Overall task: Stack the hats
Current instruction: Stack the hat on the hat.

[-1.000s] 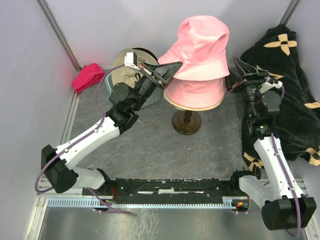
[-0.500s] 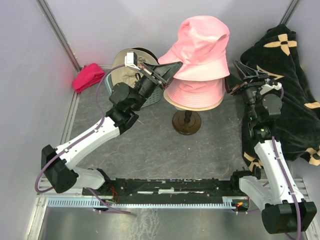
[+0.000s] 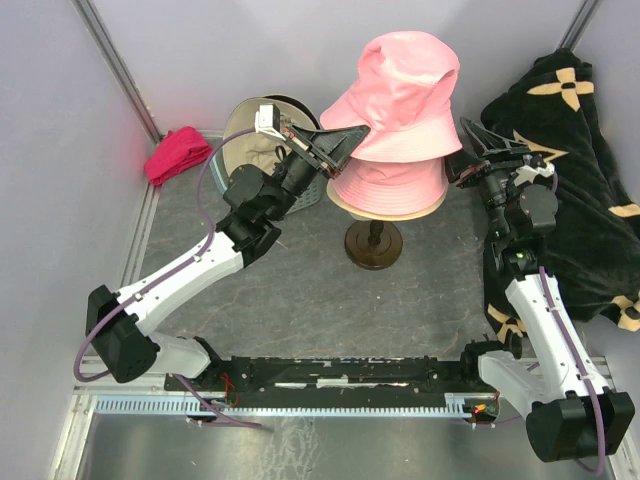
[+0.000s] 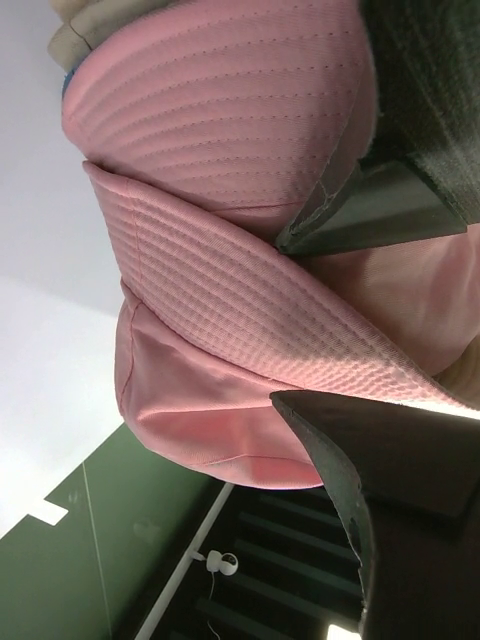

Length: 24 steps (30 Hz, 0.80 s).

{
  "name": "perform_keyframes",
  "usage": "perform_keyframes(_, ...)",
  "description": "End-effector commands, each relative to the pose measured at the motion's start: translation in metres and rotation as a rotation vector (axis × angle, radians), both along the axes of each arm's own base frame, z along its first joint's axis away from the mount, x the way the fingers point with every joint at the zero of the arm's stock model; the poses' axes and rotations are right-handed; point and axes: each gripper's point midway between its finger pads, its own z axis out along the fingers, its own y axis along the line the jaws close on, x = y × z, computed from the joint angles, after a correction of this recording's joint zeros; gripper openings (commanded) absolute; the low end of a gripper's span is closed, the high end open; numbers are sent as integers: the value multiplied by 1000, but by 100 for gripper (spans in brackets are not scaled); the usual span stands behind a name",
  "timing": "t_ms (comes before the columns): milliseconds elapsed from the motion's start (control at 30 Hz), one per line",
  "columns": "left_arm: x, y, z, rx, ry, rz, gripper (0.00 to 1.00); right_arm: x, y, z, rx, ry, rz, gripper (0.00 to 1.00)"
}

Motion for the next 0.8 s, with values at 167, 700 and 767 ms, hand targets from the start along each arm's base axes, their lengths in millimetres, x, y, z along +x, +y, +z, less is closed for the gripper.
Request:
perform_keyframes(167, -16, 7, 15, -24, -64, -23, 3, -15, 0, 35, 37, -133, 0, 44)
perform_keyframes(700, -24, 19, 17, -53, -71, -15, 3, -24, -4, 28, -21, -159, -27, 5)
perform_keyframes(767, -25, 19, 14, -55, -67, -23, 3, -23, -5, 20, -27, -149, -31, 2)
